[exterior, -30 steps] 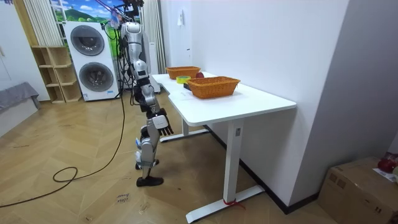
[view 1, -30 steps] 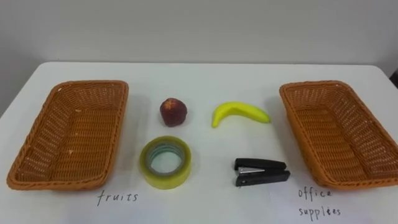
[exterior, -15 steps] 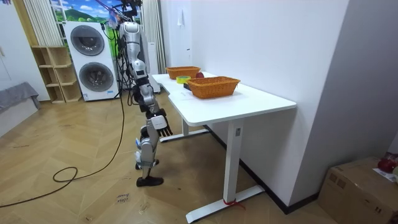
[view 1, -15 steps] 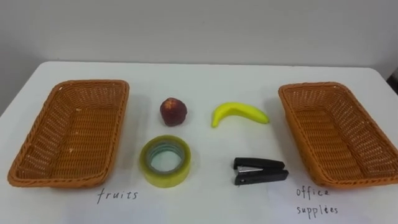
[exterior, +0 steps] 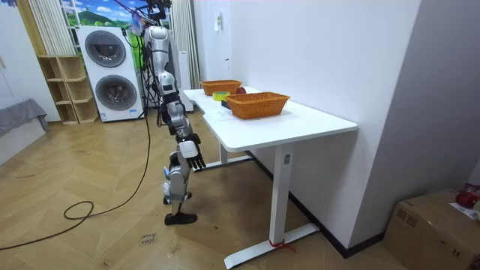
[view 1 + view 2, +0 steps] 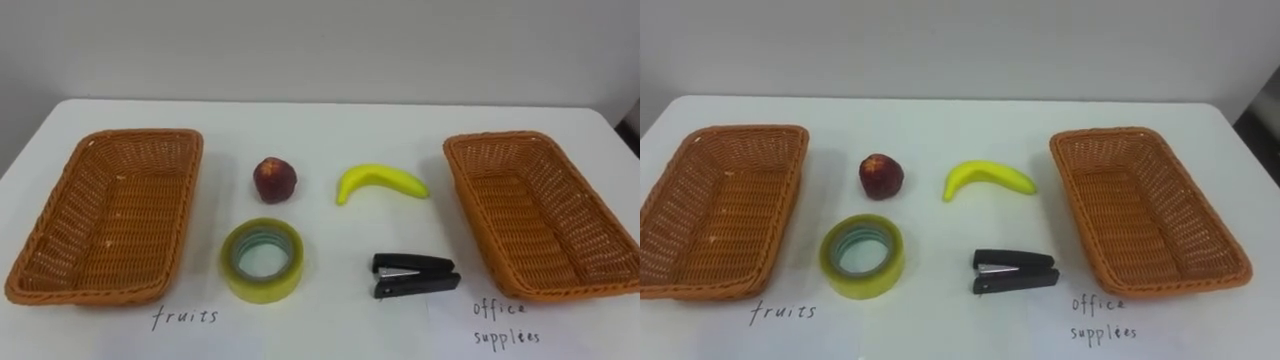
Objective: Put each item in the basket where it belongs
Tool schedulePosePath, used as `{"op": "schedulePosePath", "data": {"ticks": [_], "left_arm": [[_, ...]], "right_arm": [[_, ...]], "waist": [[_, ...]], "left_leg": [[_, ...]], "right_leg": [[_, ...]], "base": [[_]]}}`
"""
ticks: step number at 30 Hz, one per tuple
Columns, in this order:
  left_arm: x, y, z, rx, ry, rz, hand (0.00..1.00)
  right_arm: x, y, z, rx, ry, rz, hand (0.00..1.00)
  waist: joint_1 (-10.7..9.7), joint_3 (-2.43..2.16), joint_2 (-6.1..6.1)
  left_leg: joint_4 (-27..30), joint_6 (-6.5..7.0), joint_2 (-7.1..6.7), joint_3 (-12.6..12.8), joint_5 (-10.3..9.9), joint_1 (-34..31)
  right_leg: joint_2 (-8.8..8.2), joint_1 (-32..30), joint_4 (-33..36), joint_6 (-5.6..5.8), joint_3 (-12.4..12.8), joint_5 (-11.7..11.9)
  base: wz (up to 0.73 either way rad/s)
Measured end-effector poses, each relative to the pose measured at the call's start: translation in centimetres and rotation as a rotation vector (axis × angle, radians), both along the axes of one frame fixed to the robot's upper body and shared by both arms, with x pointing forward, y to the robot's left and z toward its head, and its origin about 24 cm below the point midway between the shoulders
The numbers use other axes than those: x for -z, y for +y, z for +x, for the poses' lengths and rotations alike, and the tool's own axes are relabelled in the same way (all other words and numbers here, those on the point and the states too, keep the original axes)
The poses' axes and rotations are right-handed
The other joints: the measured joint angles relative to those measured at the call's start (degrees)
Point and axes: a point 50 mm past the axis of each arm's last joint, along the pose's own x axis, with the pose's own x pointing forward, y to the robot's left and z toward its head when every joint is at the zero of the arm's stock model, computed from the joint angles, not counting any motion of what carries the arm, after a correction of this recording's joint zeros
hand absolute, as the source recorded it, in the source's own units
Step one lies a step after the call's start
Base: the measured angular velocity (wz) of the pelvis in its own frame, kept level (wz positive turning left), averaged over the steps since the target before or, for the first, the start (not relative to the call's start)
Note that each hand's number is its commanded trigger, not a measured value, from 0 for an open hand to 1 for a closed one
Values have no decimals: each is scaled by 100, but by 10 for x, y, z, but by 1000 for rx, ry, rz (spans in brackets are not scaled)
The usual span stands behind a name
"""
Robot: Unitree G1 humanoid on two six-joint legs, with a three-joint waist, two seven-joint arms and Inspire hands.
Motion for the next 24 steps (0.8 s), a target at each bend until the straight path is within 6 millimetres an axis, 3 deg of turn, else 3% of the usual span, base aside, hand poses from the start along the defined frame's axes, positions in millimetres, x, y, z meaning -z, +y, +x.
{"op": "schedulePosePath", "data": {"ticks": [10,14,19,24], "left_arm": [[-5,17,-9,-34,15,63,0],[-7,23,-12,-57,8,89,0],[-9,25,-8,-55,-14,113,0],[-10,29,-7,-41,-17,135,0]], "right_arm": [[-9,-31,6,376,-70,-122,0],[-21,-51,27,532,-187,-203,0],[-31,-63,38,621,-243,-266,0],[-53,-77,59,711,-351,-348,0]], "waist": [[-220,-7,-8],[-315,-12,-10],[-385,-32,-44],[-493,-40,-47]], "left_leg": [[-13,0,22,145,0,10],[-28,4,23,167,-2,9],[-27,4,24,167,-2,74],[-28,4,25,178,-2,84]], "right_leg": [[27,-111,46,-1,186,0],[32,-167,79,-1,286,0],[34,-110,91,-2,302,-2],[37,-108,104,0,316,-6]], "base": [[-8],[-8],[0],[-1]]}}
